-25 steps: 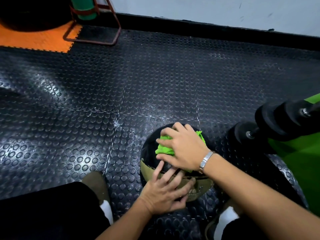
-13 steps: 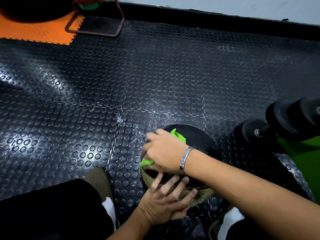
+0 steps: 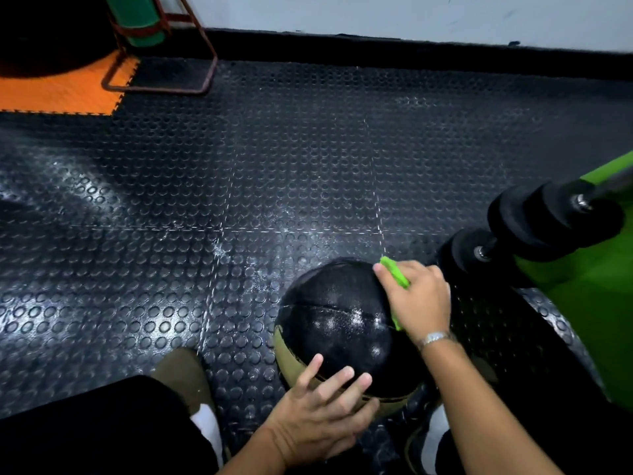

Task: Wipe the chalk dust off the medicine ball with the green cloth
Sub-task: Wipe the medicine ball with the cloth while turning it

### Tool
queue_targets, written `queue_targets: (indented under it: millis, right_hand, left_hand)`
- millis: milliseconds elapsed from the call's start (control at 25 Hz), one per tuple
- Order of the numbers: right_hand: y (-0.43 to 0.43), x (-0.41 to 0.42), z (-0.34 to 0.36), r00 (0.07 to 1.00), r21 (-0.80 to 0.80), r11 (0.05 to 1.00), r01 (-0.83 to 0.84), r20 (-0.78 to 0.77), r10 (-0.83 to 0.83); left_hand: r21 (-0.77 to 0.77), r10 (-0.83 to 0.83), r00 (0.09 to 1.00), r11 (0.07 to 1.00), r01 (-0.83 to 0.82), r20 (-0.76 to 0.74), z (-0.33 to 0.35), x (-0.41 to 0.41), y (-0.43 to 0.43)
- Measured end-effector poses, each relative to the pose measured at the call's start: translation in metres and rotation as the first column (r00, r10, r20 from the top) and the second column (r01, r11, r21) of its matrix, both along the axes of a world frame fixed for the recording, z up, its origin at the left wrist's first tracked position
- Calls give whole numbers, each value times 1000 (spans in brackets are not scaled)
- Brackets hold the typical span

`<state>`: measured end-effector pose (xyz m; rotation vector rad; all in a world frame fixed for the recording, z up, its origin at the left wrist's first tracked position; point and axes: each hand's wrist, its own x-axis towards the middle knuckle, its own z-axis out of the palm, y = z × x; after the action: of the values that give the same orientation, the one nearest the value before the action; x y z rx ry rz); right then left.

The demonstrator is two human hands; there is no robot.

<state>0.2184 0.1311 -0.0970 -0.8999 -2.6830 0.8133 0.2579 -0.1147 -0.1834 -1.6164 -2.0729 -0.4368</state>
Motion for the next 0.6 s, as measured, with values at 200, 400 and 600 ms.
queue_targets:
  millis: [200, 400, 600]
  right_hand:
    - [-31, 43, -3, 981, 80, 992, 100, -175, -85]
    - [-55, 84, -16, 901, 170, 983, -63, -415, 129]
    - [-75, 125, -23, 932, 67, 997, 45, -362, -18]
  left_hand:
    - [45, 106, 969, 992, -119, 224, 55, -5, 15]
    - [-10, 255, 852, 960, -281, 457, 79, -18, 35]
    - [-75, 242, 911, 970, -231, 333, 63, 1, 13]
